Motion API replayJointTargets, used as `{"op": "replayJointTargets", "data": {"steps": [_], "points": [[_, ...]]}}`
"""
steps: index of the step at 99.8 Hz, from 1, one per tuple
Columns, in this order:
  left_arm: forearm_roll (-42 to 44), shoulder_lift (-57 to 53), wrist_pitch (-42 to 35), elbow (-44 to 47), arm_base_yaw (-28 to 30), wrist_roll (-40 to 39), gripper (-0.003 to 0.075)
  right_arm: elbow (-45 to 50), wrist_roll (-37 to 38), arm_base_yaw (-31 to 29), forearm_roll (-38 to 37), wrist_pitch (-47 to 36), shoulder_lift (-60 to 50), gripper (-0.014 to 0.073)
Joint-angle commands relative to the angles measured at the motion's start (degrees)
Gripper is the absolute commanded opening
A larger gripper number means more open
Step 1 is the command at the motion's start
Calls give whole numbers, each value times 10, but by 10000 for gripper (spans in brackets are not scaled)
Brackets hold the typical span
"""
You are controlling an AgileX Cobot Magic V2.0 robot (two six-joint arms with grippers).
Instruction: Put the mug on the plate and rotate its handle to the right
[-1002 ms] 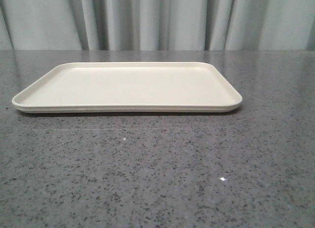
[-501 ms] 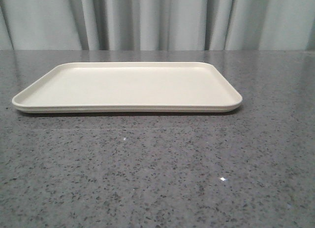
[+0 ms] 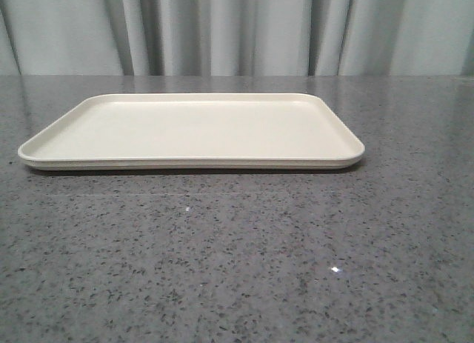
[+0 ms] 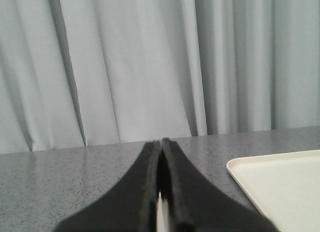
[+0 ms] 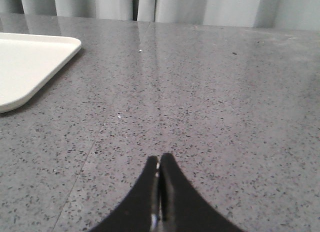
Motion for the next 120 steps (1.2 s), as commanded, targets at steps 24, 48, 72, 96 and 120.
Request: {"op": "replayJointTargets", "data": {"steps": [24,48,72,96,120], "points": [[1,-16,-54,4,-3,-2,-20,-1,0,-2,-4,-61,-12,-120],[-44,-16,-57,4,-3,-24,-20,-1,2,-2,31,-110,-12,-120],[-110,-16,-54,-30,-3,-57,-20,-37,2,-2,49,-144,-11,-120],[-128,2,23,-128,-3,-57,-20,-125,1,-2,49,-146,6,-120],[-118,61,49,-259,-3,-49,-20,-251,1,-2,42,-122,87,-120]]}}
